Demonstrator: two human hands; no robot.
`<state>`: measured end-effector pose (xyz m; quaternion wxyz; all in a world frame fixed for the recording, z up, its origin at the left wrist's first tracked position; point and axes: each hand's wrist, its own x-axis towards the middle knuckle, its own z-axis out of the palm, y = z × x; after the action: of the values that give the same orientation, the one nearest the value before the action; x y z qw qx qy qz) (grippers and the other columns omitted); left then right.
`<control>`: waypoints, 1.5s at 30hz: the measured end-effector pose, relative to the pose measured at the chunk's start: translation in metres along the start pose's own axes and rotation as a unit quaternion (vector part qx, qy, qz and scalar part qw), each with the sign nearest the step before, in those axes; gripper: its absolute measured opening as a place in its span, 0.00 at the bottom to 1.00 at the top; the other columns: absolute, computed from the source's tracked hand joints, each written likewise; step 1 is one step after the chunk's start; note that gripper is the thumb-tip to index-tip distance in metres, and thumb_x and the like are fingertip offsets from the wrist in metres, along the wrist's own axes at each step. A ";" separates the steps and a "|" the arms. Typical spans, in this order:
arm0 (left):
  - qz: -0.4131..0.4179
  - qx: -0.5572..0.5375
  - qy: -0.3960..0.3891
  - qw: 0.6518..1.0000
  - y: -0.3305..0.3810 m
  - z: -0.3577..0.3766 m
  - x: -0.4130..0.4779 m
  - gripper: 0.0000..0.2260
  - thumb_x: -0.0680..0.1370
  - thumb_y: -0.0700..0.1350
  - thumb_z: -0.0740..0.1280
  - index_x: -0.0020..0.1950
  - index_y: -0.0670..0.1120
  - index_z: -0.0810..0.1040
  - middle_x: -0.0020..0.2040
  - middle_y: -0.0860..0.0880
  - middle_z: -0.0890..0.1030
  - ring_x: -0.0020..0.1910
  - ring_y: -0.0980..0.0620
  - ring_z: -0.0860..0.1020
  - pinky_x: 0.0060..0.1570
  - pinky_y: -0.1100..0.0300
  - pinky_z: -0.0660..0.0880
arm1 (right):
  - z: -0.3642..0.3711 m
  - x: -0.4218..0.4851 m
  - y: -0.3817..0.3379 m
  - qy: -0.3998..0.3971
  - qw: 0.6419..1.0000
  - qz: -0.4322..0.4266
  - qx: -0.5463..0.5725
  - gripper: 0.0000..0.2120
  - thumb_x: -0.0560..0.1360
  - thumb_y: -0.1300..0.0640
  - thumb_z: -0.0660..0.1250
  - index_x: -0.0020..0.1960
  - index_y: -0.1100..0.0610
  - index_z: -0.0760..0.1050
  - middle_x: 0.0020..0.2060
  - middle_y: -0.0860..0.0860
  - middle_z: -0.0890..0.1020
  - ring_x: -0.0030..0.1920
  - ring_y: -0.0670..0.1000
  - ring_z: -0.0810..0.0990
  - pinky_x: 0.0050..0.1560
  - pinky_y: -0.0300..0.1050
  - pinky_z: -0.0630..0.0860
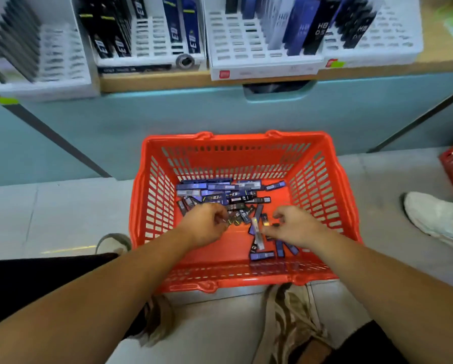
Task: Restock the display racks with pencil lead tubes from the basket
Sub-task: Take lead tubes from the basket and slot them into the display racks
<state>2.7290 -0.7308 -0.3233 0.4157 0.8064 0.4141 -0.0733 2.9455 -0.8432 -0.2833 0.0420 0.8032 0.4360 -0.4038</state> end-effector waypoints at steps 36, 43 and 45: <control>-0.218 0.127 -0.015 0.968 -0.077 0.046 0.028 0.12 0.80 0.52 0.71 0.60 0.49 0.77 0.49 0.48 0.79 0.44 0.50 0.77 0.40 0.57 0.72 | 0.094 0.118 0.011 0.011 0.988 0.101 0.114 0.41 0.61 0.49 0.86 0.56 0.49 0.57 0.45 0.50 0.78 0.44 0.53 0.80 0.38 0.47 0.74; -0.215 -0.035 0.011 0.976 -0.064 0.043 0.039 0.08 0.79 0.51 0.71 0.54 0.49 0.78 0.44 0.50 0.81 0.40 0.53 0.79 0.33 0.63 0.72 | 0.071 0.118 0.028 0.114 0.934 0.150 0.303 0.37 0.69 0.62 0.82 0.66 0.56 0.59 0.45 0.45 0.71 0.50 0.51 0.75 0.52 0.43 0.71; -0.210 -0.074 0.018 0.975 -0.055 0.042 0.042 0.05 0.79 0.49 0.70 0.48 0.50 0.75 0.43 0.49 0.81 0.39 0.53 0.79 0.33 0.60 0.74 | 0.070 0.116 0.032 0.132 0.917 0.185 0.329 0.38 0.67 0.60 0.84 0.66 0.56 0.62 0.48 0.46 0.74 0.53 0.53 0.76 0.53 0.45 0.73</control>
<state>2.7249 -0.7188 -0.4034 0.4423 0.6697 0.5857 -0.1133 2.9600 -0.8153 -0.4192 -0.2087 0.8837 0.1239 -0.4003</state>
